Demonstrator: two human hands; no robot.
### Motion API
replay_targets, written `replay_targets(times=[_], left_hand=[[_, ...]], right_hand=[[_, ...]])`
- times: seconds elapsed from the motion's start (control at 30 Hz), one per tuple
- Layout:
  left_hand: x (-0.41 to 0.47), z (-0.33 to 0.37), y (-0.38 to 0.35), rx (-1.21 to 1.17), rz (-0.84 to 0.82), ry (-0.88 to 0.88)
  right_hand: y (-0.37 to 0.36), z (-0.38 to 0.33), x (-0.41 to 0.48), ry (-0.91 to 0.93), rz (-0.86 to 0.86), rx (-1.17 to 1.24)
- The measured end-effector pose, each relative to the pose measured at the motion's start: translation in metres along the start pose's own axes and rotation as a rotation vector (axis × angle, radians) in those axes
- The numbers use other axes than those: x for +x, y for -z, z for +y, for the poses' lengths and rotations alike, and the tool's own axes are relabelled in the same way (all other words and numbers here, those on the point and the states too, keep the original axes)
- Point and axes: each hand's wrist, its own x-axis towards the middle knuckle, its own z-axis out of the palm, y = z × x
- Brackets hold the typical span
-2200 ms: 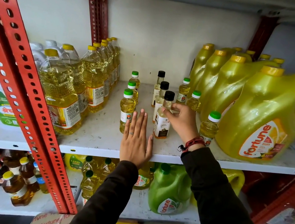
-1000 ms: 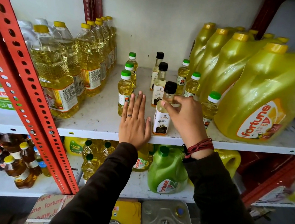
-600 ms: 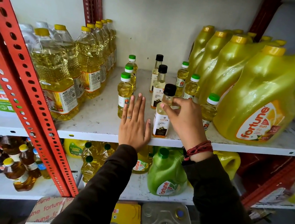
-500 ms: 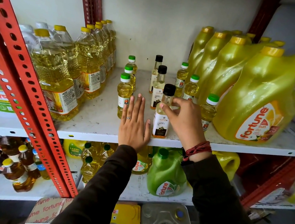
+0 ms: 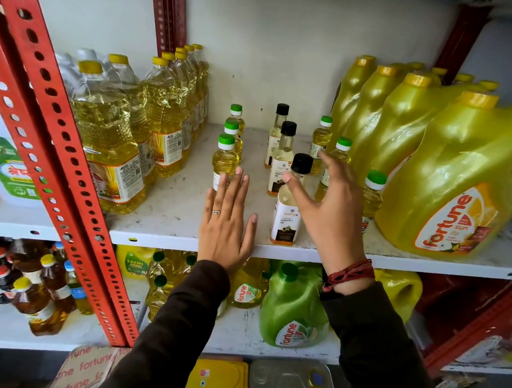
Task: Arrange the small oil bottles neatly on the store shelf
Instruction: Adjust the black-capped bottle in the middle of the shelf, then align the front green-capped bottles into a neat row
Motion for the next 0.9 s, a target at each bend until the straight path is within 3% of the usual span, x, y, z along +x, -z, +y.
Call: replay_targets(times=[0.1,0.23,0.4,0.53,0.67,0.9], left_hand=[[-0.004,-0.028,0.013,0.023,0.024,0.048],[-0.003,-0.066,0.025,0.081,0.036,0.102],[-0.007,-0.086,0.026,0.085,-0.023,0.093],[-0.006,-0.088,0.026,0.085,-0.014,0.085],[-0.007,-0.088,0.027,0.088,-0.015,0.084],[-0.006,-0.088,0.028,0.113,-0.028,0.089]], right_hand=[[0.003,-0.02,0.001,0.176,0.157,0.107],[-0.019,-0.048,0.003,0.297,0.059,0.272],[-0.073,-0.067,0.017,-0.012,-0.291,0.33],[-0.106,-0.061,0.039,-0.17,-0.398,0.347],[-0.12,-0.056,0.046,-0.164,-0.373,0.275],[-0.127,-0.053,0.043,-0.204,-0.181,0.218]])
